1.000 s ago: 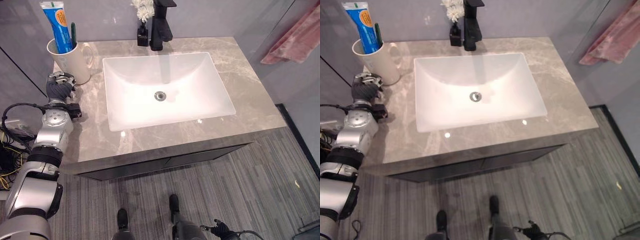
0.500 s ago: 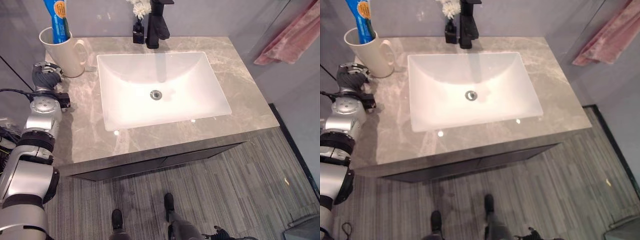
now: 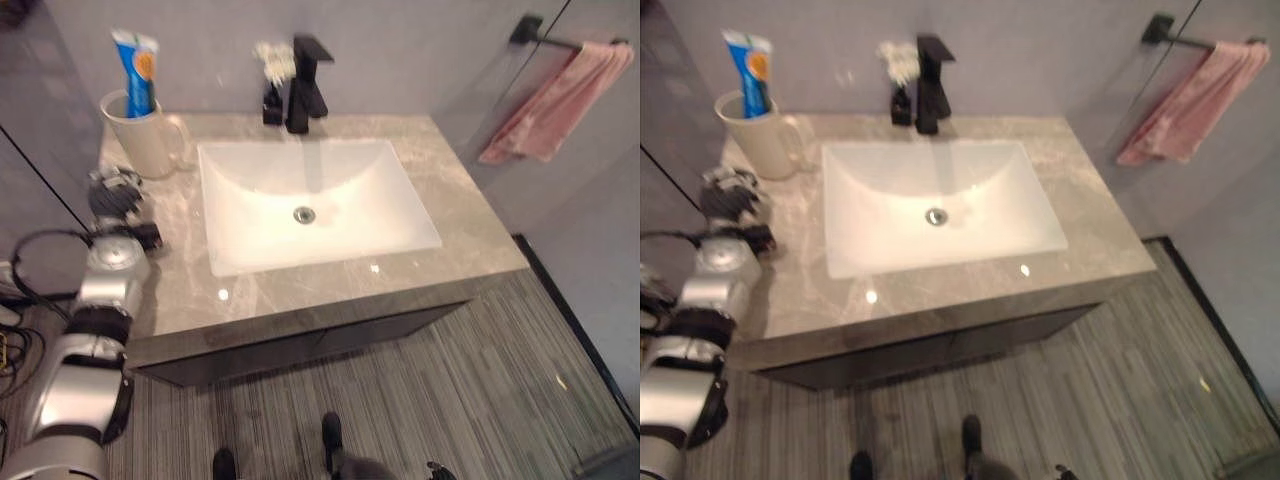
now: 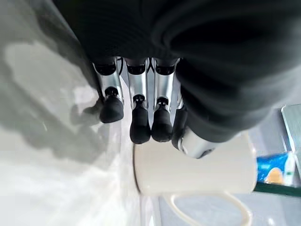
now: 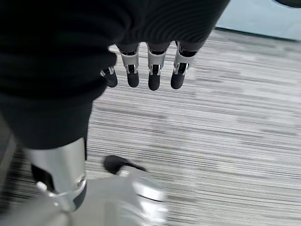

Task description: Put brush and paste in cup on sink, flatten towel.

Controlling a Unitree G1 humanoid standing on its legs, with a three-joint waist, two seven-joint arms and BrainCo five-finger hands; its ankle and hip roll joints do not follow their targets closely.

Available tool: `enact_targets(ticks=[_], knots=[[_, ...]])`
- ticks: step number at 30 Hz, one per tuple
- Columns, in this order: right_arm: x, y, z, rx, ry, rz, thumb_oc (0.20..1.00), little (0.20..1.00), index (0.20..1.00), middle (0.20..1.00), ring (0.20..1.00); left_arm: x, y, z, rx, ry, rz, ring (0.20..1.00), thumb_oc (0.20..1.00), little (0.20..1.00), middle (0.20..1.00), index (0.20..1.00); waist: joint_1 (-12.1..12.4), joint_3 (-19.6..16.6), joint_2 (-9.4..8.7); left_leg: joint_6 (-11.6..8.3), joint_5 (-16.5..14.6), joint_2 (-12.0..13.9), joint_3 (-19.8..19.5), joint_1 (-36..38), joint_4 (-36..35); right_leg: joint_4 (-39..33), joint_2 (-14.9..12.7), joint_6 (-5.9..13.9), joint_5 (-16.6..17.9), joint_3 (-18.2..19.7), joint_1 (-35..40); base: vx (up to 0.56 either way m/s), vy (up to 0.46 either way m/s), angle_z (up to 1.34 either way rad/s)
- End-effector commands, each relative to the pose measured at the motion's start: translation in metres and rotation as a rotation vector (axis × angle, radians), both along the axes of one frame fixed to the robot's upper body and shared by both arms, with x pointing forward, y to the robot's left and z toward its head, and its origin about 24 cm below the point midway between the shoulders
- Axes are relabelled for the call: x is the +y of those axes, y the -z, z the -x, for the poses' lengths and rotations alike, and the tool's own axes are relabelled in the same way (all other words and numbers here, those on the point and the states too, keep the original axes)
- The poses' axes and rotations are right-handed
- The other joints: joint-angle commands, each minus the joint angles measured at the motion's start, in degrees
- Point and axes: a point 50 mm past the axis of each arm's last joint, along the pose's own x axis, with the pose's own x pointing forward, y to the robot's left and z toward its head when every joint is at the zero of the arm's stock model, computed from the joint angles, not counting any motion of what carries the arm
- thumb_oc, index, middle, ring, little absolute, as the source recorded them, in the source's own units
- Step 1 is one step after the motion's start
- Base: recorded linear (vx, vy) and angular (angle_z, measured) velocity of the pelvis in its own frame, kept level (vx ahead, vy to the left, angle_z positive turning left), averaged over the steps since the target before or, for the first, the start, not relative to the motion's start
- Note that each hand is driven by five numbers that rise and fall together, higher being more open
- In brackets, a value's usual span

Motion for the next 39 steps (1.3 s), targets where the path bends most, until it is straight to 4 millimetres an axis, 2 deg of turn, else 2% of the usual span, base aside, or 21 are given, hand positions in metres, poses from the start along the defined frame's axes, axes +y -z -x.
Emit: enact_targets(ticks=[1, 2, 4, 5, 6, 10, 15, 21, 23, 28, 33, 39], knots=[[-0.006, -0.004, -0.018, -0.030, -0.029, 0.015, 1.000, 1.000, 1.000, 1.000, 1.000, -0.012, -0.041, 0.011, -0.267, 0.056, -0.010, 0.200, 0.200, 0.200, 0.200, 0.200, 1.35, 3.61, 1.35, 1.64, 1.90, -1.68, -6.54, -2.35, 0.23, -0.08, -1.59, 2.04, -1.50, -3.84, 6.83, -0.02, 0.050, 0.04], [-0.006, -0.005, -0.020, -0.034, -0.038, 0.015, 1.000, 1.000, 1.000, 1.000, 1.000, -0.013, -0.039, 0.016, -0.273, 0.070, -0.022, 0.200, 0.200, 0.200, 0.200, 0.200, 1.52, 3.58, 1.28, 1.67, 1.90, -1.75, -6.67, -2.22, 0.23, -0.08, -1.69, 2.01, -1.55, -4.06, 7.12, -0.04, 0.072, 0.15], [-0.012, -0.007, -0.022, -0.047, -0.044, 0.024, 1.000, 1.000, 1.000, 1.000, 1.000, -0.019, -0.033, 0.048, -0.315, 0.168, -0.082, 0.200, 0.200, 0.200, 0.200, 0.200, 2.74, 3.42, 1.19, 2.14, 1.38, -2.32, -6.99, -1.20, 0.23, -0.08, -2.39, 2.26, -1.61, -5.00, 8.86, -0.05, 0.142, 0.50], [-0.022, -0.005, -0.010, -0.004, 0.005, 0.036, 1.000, 1.000, 1.000, 1.000, 1.000, -0.016, -0.029, 0.070, -0.295, 0.243, -0.136, 0.200, 0.200, 0.200, 0.200, 0.200, 3.76, 2.42, 1.36, 2.59, 1.01, -2.83, -6.96, -0.20, 0.23, -0.08, -2.97, 2.51, -1.48, -5.19, 9.79, -0.01, 0.281, 0.50], [-0.024, -0.001, 0.010, 0.070, 0.024, 0.028, 1.000, 1.000, 1.000, 1.000, 1.000, -0.022, -0.012, 0.088, -0.278, 0.294, -0.073, 0.200, 0.200, 0.200, 0.200, 0.200, 4.32, 1.67, 1.20, 3.83, -0.09, -4.13, -7.18, 1.81, 0.23, -0.01, -3.82, 2.74, -1.18, -4.95, 11.92, 0.01, 0.270, 0.20], [-0.021, 0.002, 0.021, 0.092, 0.093, 0.004, 1.000, 1.000, 1.000, 1.000, 1.000, -0.026, -0.011, 0.103, -0.286, 0.339, -0.109, 0.200, 0.200, 0.200, 0.200, 0.200, 4.46, 1.23, 1.55, 4.78, -0.72, -5.20, -7.48, 3.31, 0.23, 1.76, -4.60, 2.89, -1.70, -4.96, 12.90, 0.01, 0.133, 0.16], [-0.014, 0.004, 0.028, 0.105, 0.150, -0.035, 1.000, 1.000, 1.000, 1.000, 1.000, -0.039, -0.011, 0.108, -0.298, 0.411, -0.123, 0.200, 0.200, 0.200, 0.200, 0.200, 4.38, 0.66, 1.89, 6.16, -1.66, -6.66, -7.82, 4.97, 0.23, 5.01, -5.74, 3.24, -2.20, -4.66, 13.11, 0.00, 0.095, -0.04], [-0.012, 0.004, 0.023, 0.098, 0.136, -0.054, 1.000, 1.000, 1.000, 1.000, 1.000, -0.047, -0.001, 0.109, -0.283, 0.448, -0.074, 0.200, 0.200, 0.200, 0.200, 0.200, 4.63, 0.93, 2.06, 7.57, -2.77, -8.73, -8.04, 5.75, 2.94, 8.01, -7.46, 3.42, -1.92, -3.81, 13.20, -0.01, 0.106, -0.01], [-0.013, 0.002, 0.016, 0.061, 0.147, -0.055, 1.000, 1.000, 1.000, 1.000, 1.000, -0.047, 0.000, 0.111, -0.250, 0.462, -0.134, 0.200, 0.200, 0.200, 0.200, 0.200, 4.50, 1.02, 2.37, 8.15, -3.49, -9.70, -8.13, 5.70, 4.04, 9.88, -8.51, 3.73, -0.93, -3.23, 12.64, -0.03, 0.146, 0.00], [-0.011, 0.002, 0.014, 0.040, 0.159, -0.067, 1.000, 1.000, 1.000, 1.000, 1.000, -0.047, -0.001, 0.114, -0.251, 0.453, -0.155, 0.200, 0.200, 0.200, 0.200, 0.200, 4.27, 1.25, 2.29, 9.06, -4.14, -10.98, -7.73, 6.45, 4.09, 11.88, -9.82, 4.19, 0.78, -1.65, 11.35, -0.02, 0.107, -0.08], [-0.013, 0.004, 0.027, 0.073, 0.193, -0.058, 1.000, 1.000, 1.000, 1.000, 1.000, -0.054, -0.005, 0.114, -0.238, 0.493, -0.245, 0.200, 0.200, 0.200, 0.200, 0.200, 3.75, 2.41, 2.16, 9.94, -3.87, -12.71, -8.13, 7.67, 2.58, 14.76, -11.14, 4.27, 4.07, 0.36, 9.21, -0.03, 0.125, -0.16], [-0.015, 0.005, 0.039, 0.115, 0.204, -0.044, 1.000, 1.000, 1.000, 1.000, 1.000, -0.059, -0.003, 0.116, -0.214, 0.527, -0.257, 0.200, 0.200, 0.200, 0.200, 0.200, 3.95, 2.86, 1.83, 10.64, -4.21, -13.81, -8.82, 8.85, 1.75, 16.15, -12.04, 4.34, 4.71, 0.33, 9.16, 0.01, 0.072, 0.05]])
